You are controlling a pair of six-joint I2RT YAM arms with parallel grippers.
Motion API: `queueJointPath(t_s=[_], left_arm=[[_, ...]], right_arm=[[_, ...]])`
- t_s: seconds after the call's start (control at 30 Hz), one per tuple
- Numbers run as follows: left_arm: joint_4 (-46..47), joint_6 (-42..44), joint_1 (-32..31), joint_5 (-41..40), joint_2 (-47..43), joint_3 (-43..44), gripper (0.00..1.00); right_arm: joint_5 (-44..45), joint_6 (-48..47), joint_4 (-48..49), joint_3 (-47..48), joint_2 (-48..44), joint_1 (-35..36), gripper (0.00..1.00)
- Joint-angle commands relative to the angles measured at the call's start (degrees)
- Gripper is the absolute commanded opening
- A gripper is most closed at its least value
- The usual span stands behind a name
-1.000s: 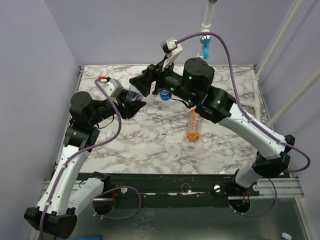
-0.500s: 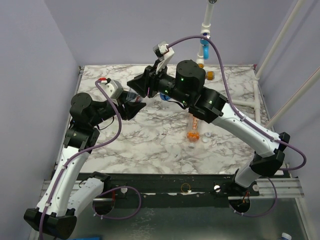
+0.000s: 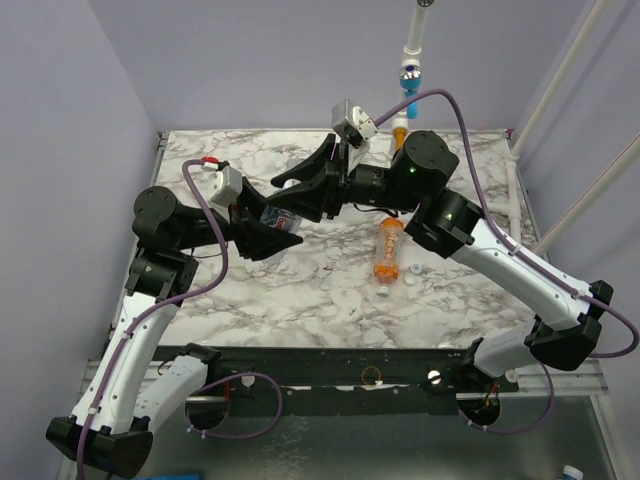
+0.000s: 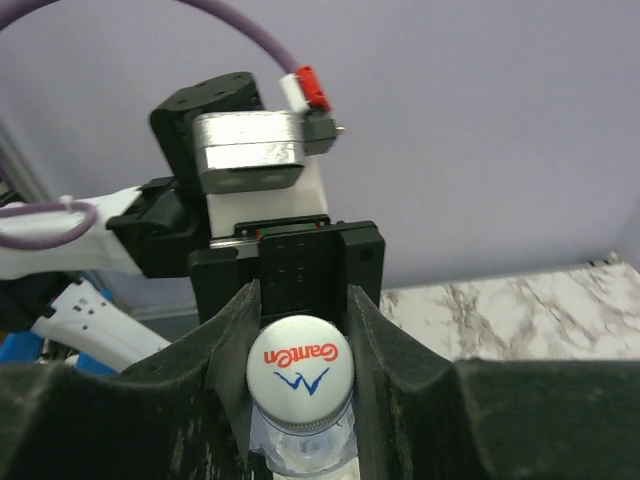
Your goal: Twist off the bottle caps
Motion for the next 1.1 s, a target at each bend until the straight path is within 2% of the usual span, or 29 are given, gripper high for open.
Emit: queueJointPath(t_s=[0.0,0.1,0.17,0.23,0.27,0.3,0.33,0.47,0.63,0.83,1.07], left_arm=[[4.64,-13.00,0.63,5.88,1.72,1.87,0.29],[4.91,-13.11,0.52,6.11,1.83,2.14,0.29],[4.92,-12.56,0.60,5.90,1.88,2.01,0.29],[4.34,-10.81,0.60,4.68,1.86,1.73,0.29],[3.75,-9.56,0.62,3.48,1.71,1.62,0.29],[2.98,-8.45,0.58,2.43,1.72,1.53,0.29],[0.67,-3.45,0.61,-2.06,1.44,1.10,0.29],[-2.40,3.22,0.63,-7.28,1.07,0.37,0.29],[-3.00,9.01,0.63,-13.80,0.09,-0.99,0.28],[-3.20,9.94,0.58,-15.08,-0.14,-1.46,0.28],[-3.20,9.69,0.61,-14.74,-0.26,-1.33,0.27]], right_arm=[[-20.19,-1.66,4.95,-0.25,-3.08,0.88,0.11],[-20.88,-2.52,3.92,-0.01,-2.88,0.88,0.12],[-17.66,-3.38,3.13,-0.14,-3.13,0.79,0.21],[-8.81,-4.00,2.06,-0.10,-3.52,0.86,0.55],[-3.80,-3.95,1.46,0.17,-3.48,0.81,0.67],[2.16,-4.02,0.99,0.78,-3.54,0.85,0.75],[15.35,-3.06,-2.12,3.07,-3.09,0.80,0.87],[21.66,-1.22,-11.20,10.50,1.20,0.79,0.89],[24.15,-0.03,-23.96,21.27,8.72,0.79,0.88],[21.20,1.19,-20.07,16.25,6.83,0.79,0.85],[20.01,1.98,-19.24,13.95,6.21,0.79,0.68]])
